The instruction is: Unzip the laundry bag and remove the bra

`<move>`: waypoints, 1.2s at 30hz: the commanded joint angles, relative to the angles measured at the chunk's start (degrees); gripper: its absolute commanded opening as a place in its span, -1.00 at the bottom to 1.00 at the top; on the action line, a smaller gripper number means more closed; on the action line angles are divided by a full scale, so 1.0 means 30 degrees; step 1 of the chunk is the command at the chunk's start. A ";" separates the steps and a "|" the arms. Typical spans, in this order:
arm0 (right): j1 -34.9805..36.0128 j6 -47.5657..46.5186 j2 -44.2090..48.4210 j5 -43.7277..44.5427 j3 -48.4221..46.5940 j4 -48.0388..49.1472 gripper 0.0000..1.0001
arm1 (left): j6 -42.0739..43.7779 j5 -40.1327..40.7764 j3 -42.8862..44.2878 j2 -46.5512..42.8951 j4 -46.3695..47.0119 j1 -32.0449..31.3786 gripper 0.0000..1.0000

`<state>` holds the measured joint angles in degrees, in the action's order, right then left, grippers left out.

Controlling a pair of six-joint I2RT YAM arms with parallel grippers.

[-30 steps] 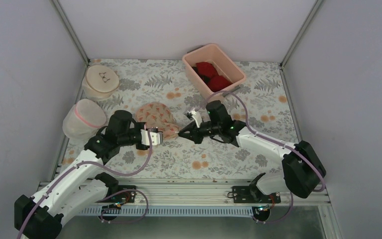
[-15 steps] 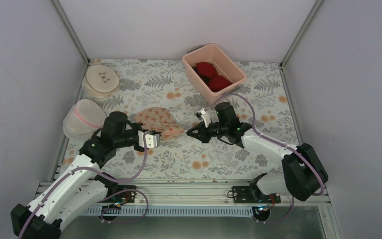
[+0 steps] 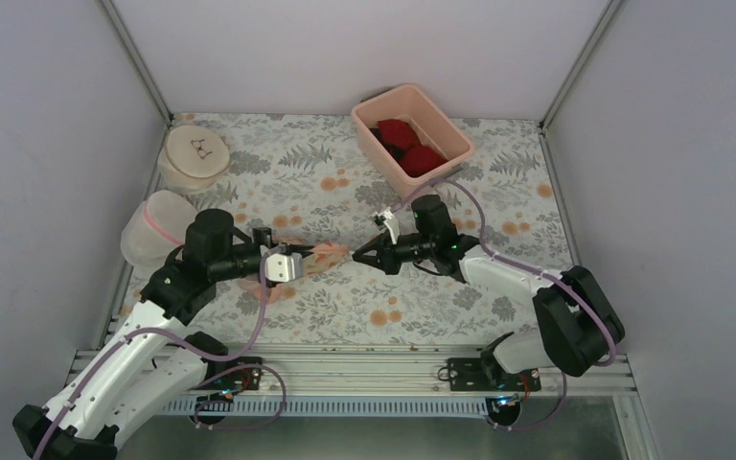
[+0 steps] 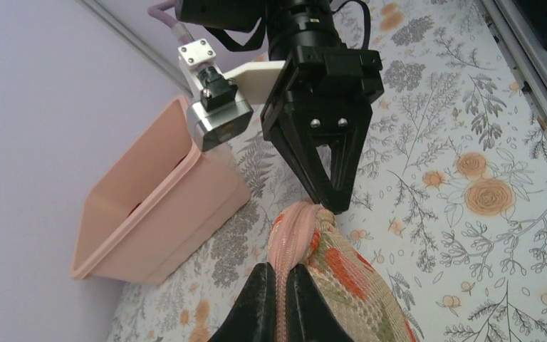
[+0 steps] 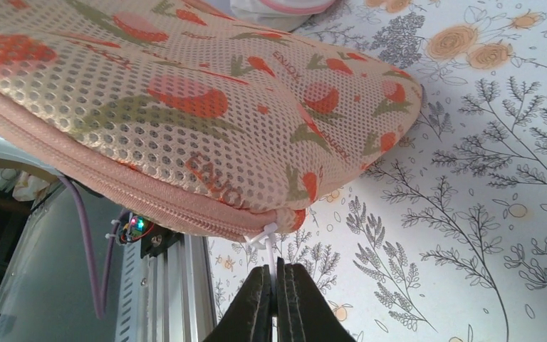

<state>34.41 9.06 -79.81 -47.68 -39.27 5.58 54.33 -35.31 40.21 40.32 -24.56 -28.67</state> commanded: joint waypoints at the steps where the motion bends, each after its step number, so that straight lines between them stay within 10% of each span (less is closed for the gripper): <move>1: -0.0123 0.0228 -0.0730 0.0677 -0.0137 -0.0392 -0.92 | -0.0623 -0.1549 0.0345 -0.0494 0.2609 -0.0141 -0.95; 5: -0.0133 0.0404 -0.0345 0.2355 -0.0219 -0.1160 -0.83 | 0.0255 -0.0214 -0.0621 -0.0160 0.1617 -0.0142 -0.95; 12: -0.0173 0.0762 0.1707 0.7667 -0.1586 -0.4483 0.16 | 0.0995 0.1418 -0.3125 0.0926 0.0657 -0.0292 -0.95; 26: 0.0372 0.0285 0.2993 0.8950 -0.3498 -0.6615 0.28 | -0.0226 -0.1399 -0.3998 0.1343 0.0790 -0.2929 -0.91; 30: 0.0919 0.0345 0.2609 0.9236 -0.4047 -0.6651 0.39 | -0.0453 -0.1834 -0.3917 0.0955 0.1198 -0.2904 0.94; 33: 0.1542 0.0577 0.2053 0.9996 -0.4804 -0.6799 0.97 | -0.5433 -0.1005 -0.3704 0.0600 0.4414 -0.2157 1.00; 36: 0.2379 0.1448 0.1130 1.1669 -0.5764 -0.7022 1.00 | -1.4067 0.2606 -0.3536 0.0125 0.9141 0.0480 1.00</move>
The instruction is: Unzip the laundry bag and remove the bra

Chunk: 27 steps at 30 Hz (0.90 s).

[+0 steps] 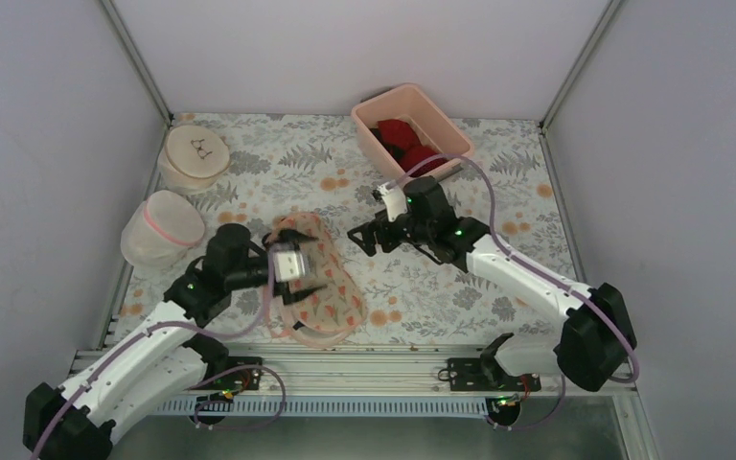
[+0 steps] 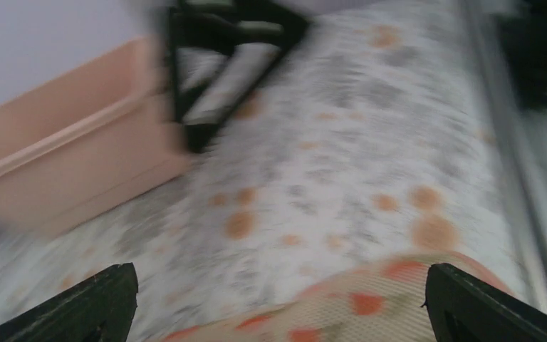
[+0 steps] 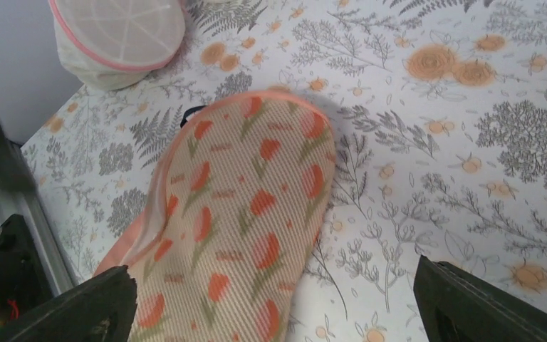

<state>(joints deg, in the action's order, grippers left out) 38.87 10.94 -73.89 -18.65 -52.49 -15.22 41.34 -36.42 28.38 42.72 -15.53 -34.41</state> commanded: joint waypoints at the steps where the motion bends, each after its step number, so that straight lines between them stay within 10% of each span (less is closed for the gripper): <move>1: 0.1258 0.1131 -0.1202 0.2519 -0.1720 -0.0211 1.00 | -1.2195 0.4642 0.0390 -0.0892 0.7035 0.3701 1.00; 7: 0.4575 0.2403 -0.4631 0.6923 -0.4718 -0.1628 1.00 | -2.2262 0.9467 0.0403 -0.2049 0.3466 1.0072 0.99; 14: 0.8234 0.2484 -1.0236 1.0791 -0.9480 -0.4162 1.00 | -3.0572 0.4992 -0.4360 -0.1154 -0.0520 1.3289 0.70; 27: 1.0216 0.0594 -1.5819 1.4445 -1.3618 -0.3943 1.00 | -3.0902 0.3547 -0.7094 0.1076 0.5284 1.1928 0.72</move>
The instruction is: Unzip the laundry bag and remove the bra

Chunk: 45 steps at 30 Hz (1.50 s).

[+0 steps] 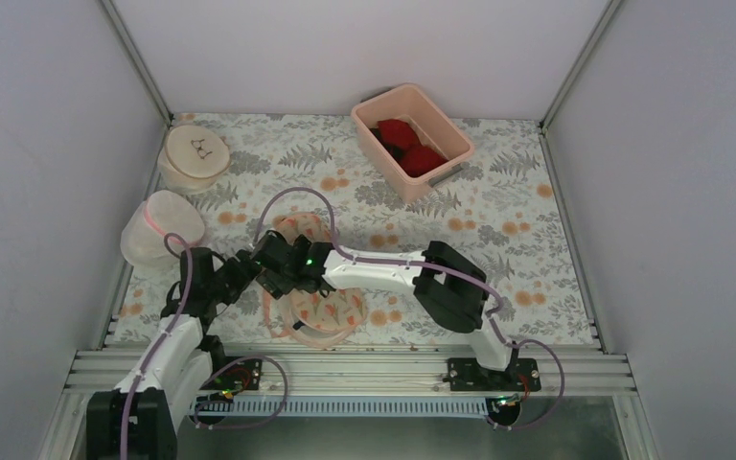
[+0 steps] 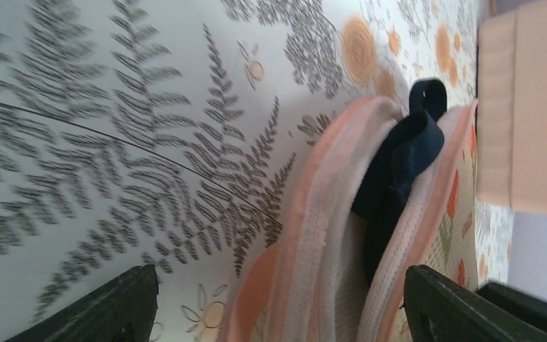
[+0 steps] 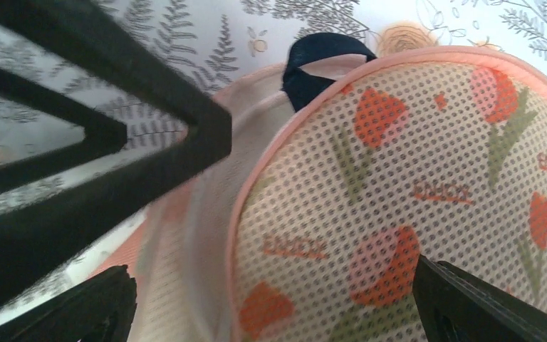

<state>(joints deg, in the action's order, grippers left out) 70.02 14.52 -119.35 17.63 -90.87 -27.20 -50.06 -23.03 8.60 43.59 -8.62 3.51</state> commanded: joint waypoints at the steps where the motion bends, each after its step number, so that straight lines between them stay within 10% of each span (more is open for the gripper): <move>1: -0.0166 -0.0733 -0.0777 0.2524 -0.0886 0.0092 0.99 | -0.0262 -0.0866 -0.0590 0.1039 0.3518 -0.0896 0.68; 11: -0.0166 -0.1592 -0.1610 0.3074 -0.1087 0.0615 0.99 | 0.0891 -0.0131 -0.0933 0.2479 0.4676 -0.1437 -0.24; 15: -0.0202 -0.1748 -0.1498 0.3704 -0.0824 0.0763 1.00 | 0.1052 0.0204 -0.0932 0.2552 0.4321 -0.1453 -0.93; 45: -0.2042 -0.0293 0.2713 0.5756 0.2329 -0.0480 1.00 | 0.1377 0.0278 -0.0892 0.2096 0.4398 -0.1440 -0.95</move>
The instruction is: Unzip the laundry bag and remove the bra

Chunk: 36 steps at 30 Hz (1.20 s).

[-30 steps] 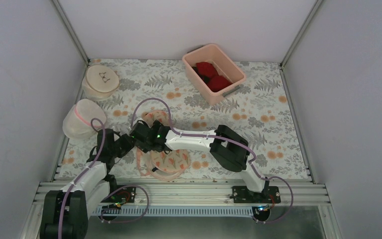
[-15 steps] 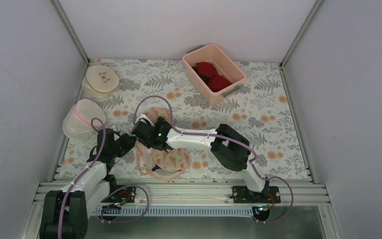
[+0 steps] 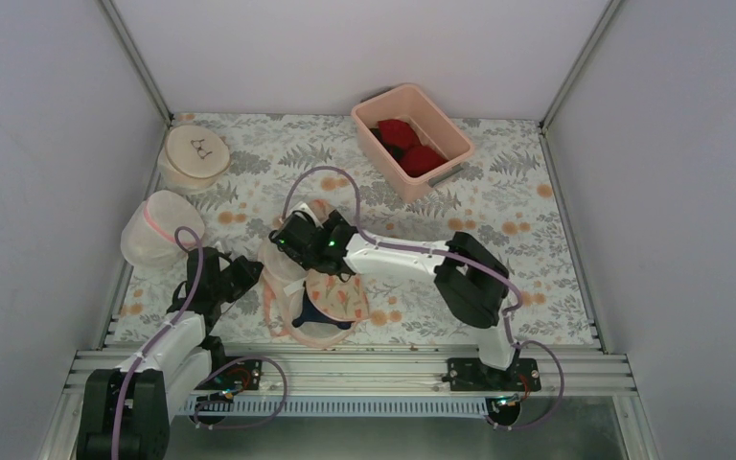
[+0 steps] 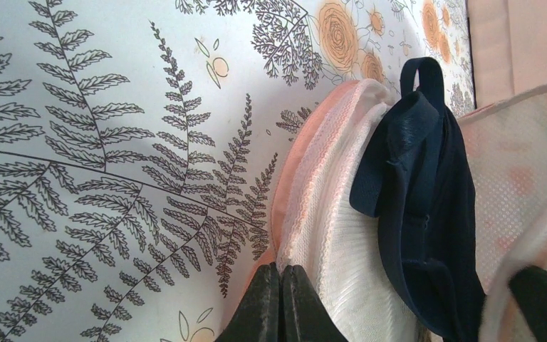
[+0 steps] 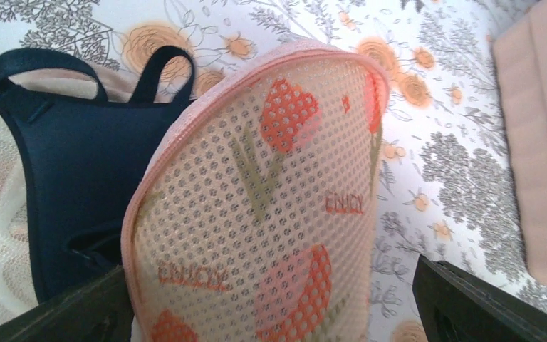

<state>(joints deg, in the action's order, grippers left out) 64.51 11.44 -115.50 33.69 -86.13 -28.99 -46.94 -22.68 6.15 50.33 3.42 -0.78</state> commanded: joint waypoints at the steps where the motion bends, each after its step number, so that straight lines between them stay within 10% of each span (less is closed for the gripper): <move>1: -0.0307 0.0801 0.1685 0.0374 0.1040 0.0136 1.00 | 0.0351 0.0175 -0.0068 -0.0155 0.0383 -0.0006 -0.95; 36: -0.9102 0.5689 1.3311 -0.0404 1.0603 -0.2456 0.99 | 0.0529 0.0380 0.0019 -0.0243 0.0164 0.0022 -0.95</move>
<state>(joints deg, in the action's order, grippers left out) 41.06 23.44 -86.04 32.21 -55.77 -35.14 -45.82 -22.52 6.15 50.30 3.36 -0.78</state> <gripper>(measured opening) 0.997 0.028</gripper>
